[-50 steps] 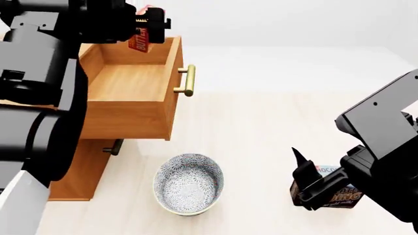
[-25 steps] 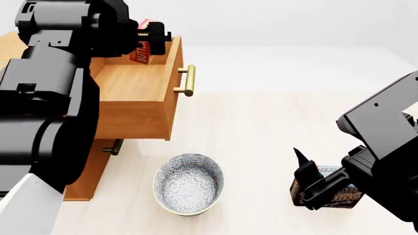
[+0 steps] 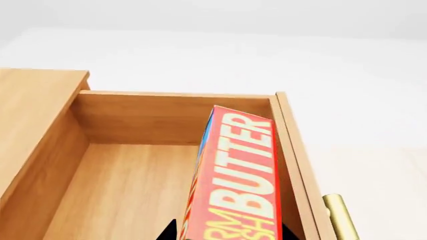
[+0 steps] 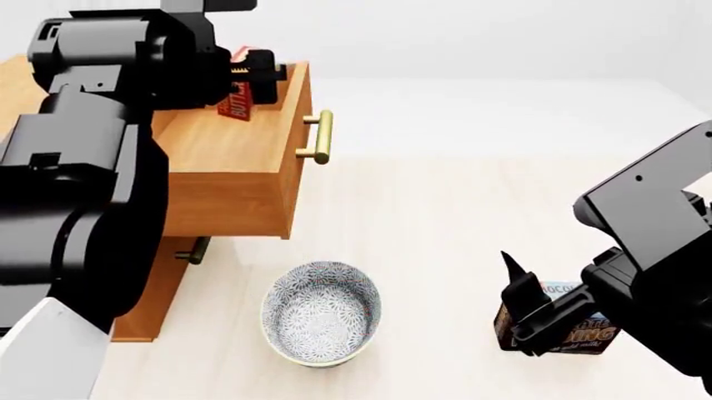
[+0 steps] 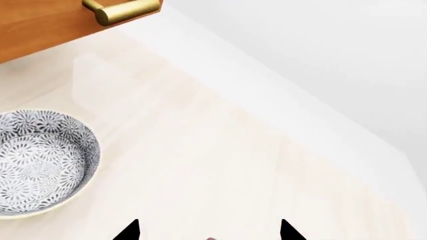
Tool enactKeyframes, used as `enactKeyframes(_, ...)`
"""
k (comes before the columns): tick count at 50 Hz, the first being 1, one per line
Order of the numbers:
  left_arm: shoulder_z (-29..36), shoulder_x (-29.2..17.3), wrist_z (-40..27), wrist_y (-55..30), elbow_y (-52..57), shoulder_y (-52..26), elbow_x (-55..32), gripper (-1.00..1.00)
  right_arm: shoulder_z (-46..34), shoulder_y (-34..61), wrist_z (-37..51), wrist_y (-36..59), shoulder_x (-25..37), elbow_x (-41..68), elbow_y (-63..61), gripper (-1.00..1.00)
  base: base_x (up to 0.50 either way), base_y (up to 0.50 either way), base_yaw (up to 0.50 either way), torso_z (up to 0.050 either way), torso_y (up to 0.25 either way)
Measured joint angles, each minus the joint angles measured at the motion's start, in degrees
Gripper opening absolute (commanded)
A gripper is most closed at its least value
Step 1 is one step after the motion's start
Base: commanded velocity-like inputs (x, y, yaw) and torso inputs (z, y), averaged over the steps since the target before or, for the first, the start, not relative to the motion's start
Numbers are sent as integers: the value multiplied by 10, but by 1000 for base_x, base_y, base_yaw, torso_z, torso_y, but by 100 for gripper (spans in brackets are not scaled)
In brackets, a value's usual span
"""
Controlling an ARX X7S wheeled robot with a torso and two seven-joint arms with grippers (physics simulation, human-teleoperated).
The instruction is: Put the butter at the back in the top drawer of the cabinet and close it.
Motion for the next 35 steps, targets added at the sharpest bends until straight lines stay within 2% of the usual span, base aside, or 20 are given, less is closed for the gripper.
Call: enactKeyframes(35, -24, -9, -4, 6, 0, 25, 5, -100, 3, -5, 4, 4, -4, -1, 3, 100, 0, 0, 0, 1, 1)
